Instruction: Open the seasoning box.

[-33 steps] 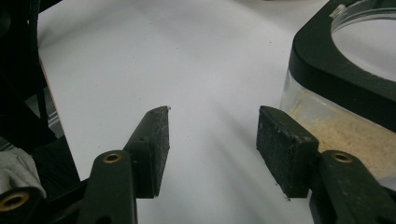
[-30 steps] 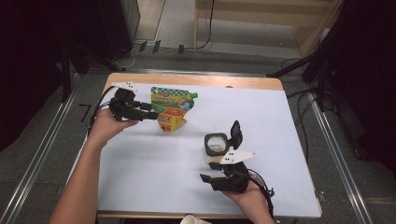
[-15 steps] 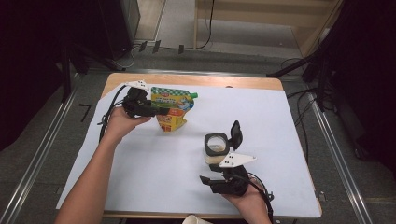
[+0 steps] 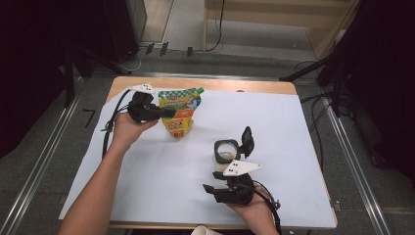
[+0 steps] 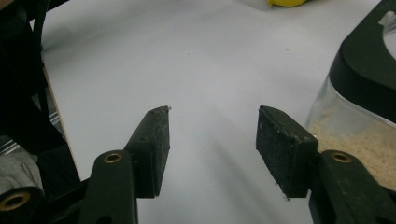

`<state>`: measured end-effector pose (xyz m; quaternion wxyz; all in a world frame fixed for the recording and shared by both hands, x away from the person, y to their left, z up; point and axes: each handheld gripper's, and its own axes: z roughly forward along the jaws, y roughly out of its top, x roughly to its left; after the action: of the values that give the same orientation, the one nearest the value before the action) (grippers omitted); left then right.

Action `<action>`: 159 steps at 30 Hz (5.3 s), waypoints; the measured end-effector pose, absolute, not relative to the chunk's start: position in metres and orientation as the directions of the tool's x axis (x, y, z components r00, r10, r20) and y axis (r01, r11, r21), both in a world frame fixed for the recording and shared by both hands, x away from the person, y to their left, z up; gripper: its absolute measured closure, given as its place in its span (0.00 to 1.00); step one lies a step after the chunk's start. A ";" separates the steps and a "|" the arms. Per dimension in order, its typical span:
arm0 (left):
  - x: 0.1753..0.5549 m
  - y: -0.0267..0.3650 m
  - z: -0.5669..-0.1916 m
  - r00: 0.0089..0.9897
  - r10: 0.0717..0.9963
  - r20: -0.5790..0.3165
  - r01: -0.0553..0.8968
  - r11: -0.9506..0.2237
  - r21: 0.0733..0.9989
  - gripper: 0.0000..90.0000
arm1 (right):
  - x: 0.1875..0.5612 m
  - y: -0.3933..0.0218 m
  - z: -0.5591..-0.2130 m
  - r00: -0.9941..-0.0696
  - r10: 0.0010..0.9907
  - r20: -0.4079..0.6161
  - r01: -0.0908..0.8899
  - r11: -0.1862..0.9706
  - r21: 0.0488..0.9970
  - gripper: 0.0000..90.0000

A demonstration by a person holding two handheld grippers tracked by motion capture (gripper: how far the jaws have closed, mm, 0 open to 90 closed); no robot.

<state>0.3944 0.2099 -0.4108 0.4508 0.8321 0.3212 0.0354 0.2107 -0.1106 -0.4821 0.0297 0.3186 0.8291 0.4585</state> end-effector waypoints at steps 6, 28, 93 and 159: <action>0.392 0.208 -0.401 0.782 0.578 -0.234 0.512 -0.380 0.770 1.00 | 0.212 -0.110 -0.474 -0.788 0.561 0.252 0.501 0.348 0.792 0.52; 0.357 0.211 -0.353 0.808 0.498 -0.316 0.524 -0.361 0.772 1.00 | 0.234 -0.044 -0.466 -0.824 0.524 0.216 0.454 0.384 0.804 0.50; 0.298 0.181 -0.337 0.824 0.366 -0.433 0.547 -0.311 0.777 0.99 | 0.232 -0.023 -0.498 -0.816 0.578 0.024 0.246 0.309 0.919 0.78; 0.322 0.097 -0.359 0.751 0.485 -0.448 0.654 -0.447 0.611 0.76 | 0.209 -0.016 -0.460 -0.886 0.448 0.121 0.298 0.350 0.888 0.67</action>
<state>0.3222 0.0972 -0.3586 0.4033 0.8442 0.3372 -0.1044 0.2090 -0.0159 -0.4602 0.0717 0.2281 0.8183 0.5226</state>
